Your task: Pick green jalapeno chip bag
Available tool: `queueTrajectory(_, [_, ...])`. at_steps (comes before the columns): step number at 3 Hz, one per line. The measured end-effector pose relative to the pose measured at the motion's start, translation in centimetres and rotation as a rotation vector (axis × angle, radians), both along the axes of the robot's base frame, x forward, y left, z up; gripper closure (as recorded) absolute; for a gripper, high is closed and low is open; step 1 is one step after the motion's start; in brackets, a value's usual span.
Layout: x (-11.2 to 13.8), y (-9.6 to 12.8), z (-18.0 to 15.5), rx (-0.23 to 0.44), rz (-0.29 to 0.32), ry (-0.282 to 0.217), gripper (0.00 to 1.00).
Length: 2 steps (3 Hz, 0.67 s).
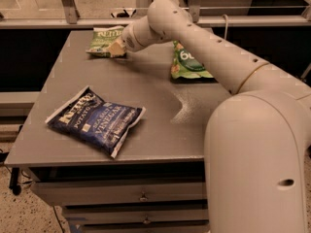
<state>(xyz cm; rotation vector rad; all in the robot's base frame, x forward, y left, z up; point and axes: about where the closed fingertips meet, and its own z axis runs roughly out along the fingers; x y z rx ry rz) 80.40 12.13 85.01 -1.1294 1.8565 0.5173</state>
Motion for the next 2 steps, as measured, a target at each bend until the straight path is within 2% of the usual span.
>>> queueTrajectory(1, [-0.60,-0.03,-0.26,0.005,0.003,0.003,0.88])
queueTrajectory(2, [-0.93,-0.06,-0.02,0.012,0.004,-0.002,1.00])
